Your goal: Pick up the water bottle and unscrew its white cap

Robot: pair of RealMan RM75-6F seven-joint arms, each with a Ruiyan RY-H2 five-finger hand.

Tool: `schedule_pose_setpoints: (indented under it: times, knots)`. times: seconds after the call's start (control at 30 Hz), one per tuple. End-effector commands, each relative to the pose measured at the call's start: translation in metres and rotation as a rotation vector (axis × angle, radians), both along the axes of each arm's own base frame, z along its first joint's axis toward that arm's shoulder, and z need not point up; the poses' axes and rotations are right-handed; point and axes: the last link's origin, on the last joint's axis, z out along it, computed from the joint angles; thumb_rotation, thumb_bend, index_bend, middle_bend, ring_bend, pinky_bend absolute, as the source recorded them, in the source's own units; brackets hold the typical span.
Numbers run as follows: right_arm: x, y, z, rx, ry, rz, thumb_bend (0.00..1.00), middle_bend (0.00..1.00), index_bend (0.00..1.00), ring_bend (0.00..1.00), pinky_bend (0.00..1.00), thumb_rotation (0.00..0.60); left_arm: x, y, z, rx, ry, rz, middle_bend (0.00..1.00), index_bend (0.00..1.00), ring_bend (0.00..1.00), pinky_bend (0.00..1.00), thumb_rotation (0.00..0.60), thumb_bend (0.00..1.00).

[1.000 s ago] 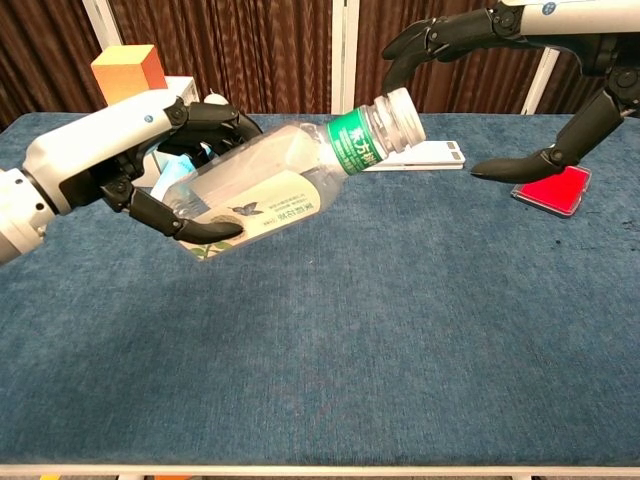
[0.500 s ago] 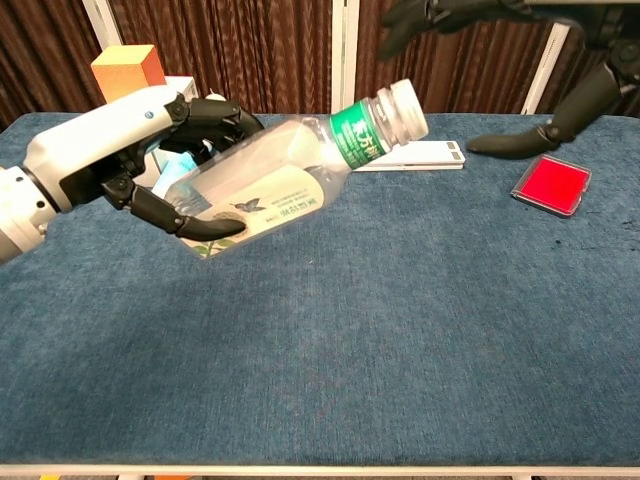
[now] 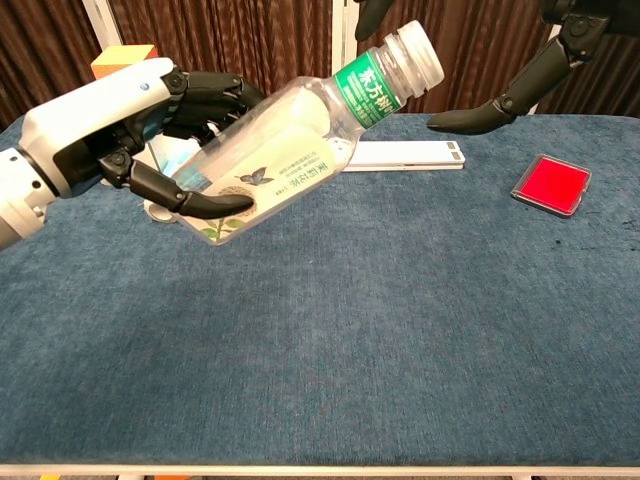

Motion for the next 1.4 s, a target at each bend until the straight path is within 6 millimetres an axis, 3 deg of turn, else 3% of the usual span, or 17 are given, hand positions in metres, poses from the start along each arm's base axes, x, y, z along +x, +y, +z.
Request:
schedule_pose_setpoints:
  times: [0.03,0.5,0.9,1.4]
  knots:
    - [0.001,-0.001,0.000,-0.001,0.000,0.002,0.21,0.09,0.28,0.00,0.00,0.600,-0.001,0.000,-0.001,0.002,0.009,0.000,0.46,0.46,0.38,0.50,0.600,0.43]
    - [0.003,-0.005,0.002,-0.011,0.000,-0.004,0.27,0.11,0.32,0.00,0.00,0.600,-0.002,-0.001,0.000,0.008,0.016,-0.008,0.46,0.46,0.38,0.50,0.600,0.43]
    - [0.002,-0.004,0.004,-0.023,0.003,-0.005,0.36,0.18,0.49,0.00,0.00,0.600,-0.007,-0.001,-0.002,0.003,0.023,-0.002,0.46,0.46,0.38,0.50,0.600,0.43]
    - [-0.005,-0.006,0.013,-0.052,0.007,-0.026,0.37,0.21,0.54,0.00,0.00,0.600,-0.022,0.003,-0.006,-0.007,0.098,0.020,0.46,0.46,0.38,0.50,0.600,0.43]
